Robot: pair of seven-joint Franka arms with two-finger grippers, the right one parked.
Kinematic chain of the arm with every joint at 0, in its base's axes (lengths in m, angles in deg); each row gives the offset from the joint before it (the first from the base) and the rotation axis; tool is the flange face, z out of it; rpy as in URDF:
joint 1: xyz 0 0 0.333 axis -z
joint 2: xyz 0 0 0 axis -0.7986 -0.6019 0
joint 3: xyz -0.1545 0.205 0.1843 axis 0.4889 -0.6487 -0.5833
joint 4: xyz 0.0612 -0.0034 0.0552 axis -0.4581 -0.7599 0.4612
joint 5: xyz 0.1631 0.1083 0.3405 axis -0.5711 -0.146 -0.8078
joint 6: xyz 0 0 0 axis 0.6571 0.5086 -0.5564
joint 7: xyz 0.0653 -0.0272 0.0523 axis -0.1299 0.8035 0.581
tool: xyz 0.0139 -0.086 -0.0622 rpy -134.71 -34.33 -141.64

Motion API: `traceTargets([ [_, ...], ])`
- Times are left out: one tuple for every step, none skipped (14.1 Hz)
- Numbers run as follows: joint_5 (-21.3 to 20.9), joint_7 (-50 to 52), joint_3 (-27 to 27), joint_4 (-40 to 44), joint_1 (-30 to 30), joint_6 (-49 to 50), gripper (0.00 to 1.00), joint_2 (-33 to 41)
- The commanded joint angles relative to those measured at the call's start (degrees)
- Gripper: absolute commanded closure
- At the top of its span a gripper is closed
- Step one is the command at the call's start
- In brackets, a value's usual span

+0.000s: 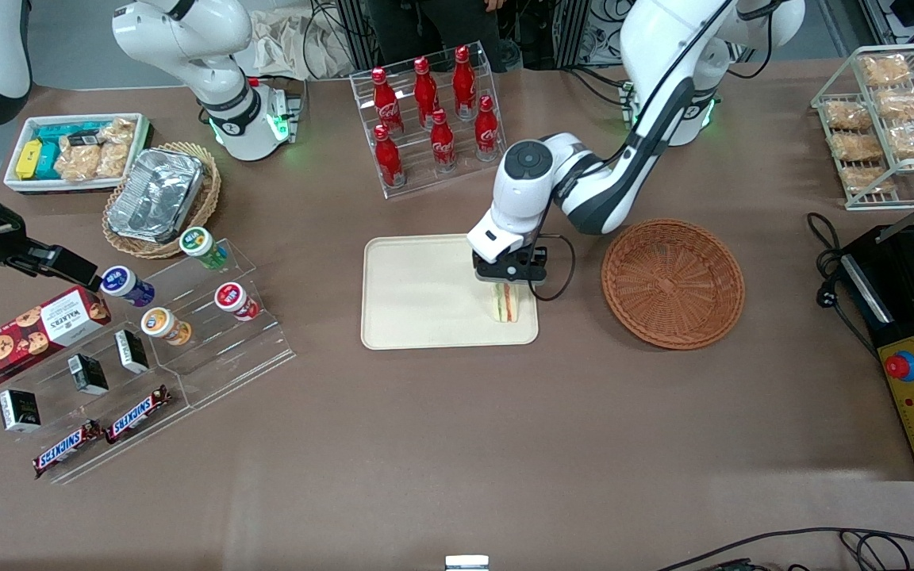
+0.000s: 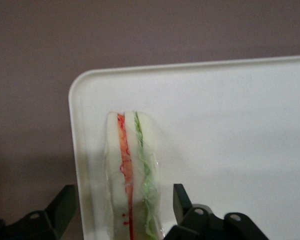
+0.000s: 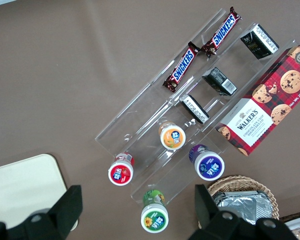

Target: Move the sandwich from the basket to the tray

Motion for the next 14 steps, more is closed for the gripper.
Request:
traceTargets([
  [-0.6,0.7,-0.2,0.1,-2.4,11.8,0.0,11.6],
  [-0.9,0.4,-0.1,1.3,-3.9,15.9,0.0,13.8],
  [-1.0,0.1,-0.2,2.6,-4.8,18.9,0.0,15.7],
  [-0.8,-1.6,-0.2,3.2,-6.4,21.3,0.0,17.3],
  [-0.4,-5.2,0.1,3.2,-9.5,23.4,0.0,19.2],
  [0.7,-9.1,0.3,3.2,-12.0,24.5,0.0,20.8],
  [3.4,-12.4,0.3,3.4,-14.0,25.2,0.0,22.3],
  [5.1,-15.8,0.1,3.3,-15.9,25.7,0.0,23.6],
  [5.9,-19.1,0.1,3.3,-18.0,26.9,0.0,24.7],
  [6.1,-21.2,0.2,3.4,-19.7,28.8,0.0,25.5],
  [6.2,-22.6,0.0,3.2,-20.6,30.6,0.0,26.9],
  [6.2,-24.4,-0.1,3.1,-22.0,31.9,0.0,27.3],
  [6.2,-26.9,-0.7,2.9,-22.5,32.9,0.0,28.3],
  [6.3,-29.3,-3.9,2.7,-22.0,33.4,0.0,29.1],
])
